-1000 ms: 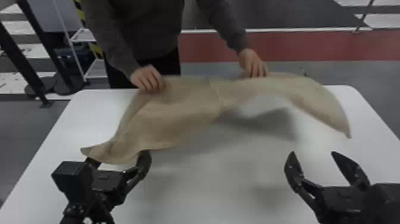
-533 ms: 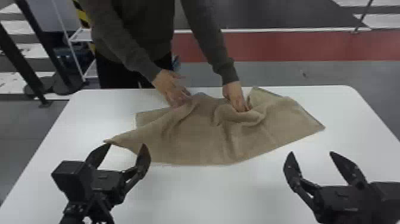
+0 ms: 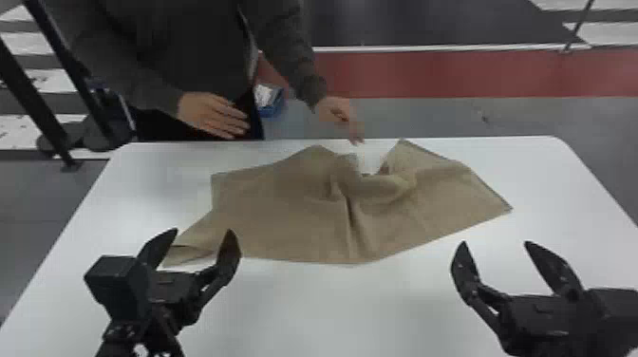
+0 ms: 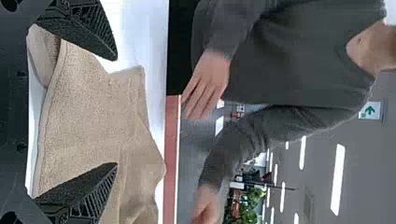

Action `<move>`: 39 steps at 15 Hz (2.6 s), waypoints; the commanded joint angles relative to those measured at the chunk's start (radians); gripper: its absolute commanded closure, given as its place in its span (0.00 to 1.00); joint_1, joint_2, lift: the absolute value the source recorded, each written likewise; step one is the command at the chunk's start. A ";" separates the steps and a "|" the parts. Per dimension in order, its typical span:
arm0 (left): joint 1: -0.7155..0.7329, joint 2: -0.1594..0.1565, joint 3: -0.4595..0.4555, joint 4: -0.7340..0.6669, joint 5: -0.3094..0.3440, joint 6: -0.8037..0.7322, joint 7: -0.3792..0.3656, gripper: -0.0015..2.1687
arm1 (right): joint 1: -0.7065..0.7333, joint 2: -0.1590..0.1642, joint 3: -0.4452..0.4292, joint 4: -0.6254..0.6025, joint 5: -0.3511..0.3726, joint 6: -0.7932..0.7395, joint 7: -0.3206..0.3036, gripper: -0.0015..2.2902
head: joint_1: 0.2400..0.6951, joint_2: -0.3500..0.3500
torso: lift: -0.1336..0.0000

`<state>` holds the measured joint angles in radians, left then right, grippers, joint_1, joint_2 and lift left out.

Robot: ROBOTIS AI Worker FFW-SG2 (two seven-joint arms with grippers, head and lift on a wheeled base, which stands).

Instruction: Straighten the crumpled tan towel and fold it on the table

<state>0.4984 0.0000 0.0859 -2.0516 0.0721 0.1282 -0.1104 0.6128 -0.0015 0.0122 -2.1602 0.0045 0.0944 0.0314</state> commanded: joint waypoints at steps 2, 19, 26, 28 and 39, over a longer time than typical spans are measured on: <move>-0.006 -0.003 0.002 0.010 0.000 0.000 0.000 0.03 | -0.010 0.002 0.000 0.013 0.000 0.000 -0.001 0.04 | 1.00 0.57 | 0.08; -0.070 -0.003 0.068 0.067 0.064 0.049 -0.006 0.04 | -0.093 0.002 -0.060 0.056 0.084 0.015 0.031 0.04 | 1.00 0.57 | 0.08; -0.080 0.018 0.181 0.082 0.087 0.123 -0.058 0.07 | -0.156 0.002 -0.121 0.065 0.241 0.080 0.111 0.04 | 1.00 0.64 | 0.08; -0.101 0.025 0.207 0.105 0.063 0.190 -0.100 0.07 | -0.153 0.002 -0.163 0.053 0.219 0.092 0.133 0.04 | 1.00 0.62 | 0.08; -0.184 0.037 0.235 0.202 -0.026 0.258 -0.183 0.10 | -0.143 0.002 -0.215 0.045 0.167 0.107 0.166 0.04 | 1.00 0.58 | 0.08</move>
<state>0.3292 0.0356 0.3167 -1.8671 0.0645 0.3778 -0.2895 0.4694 -0.0015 -0.1990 -2.1154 0.1747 0.2003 0.1969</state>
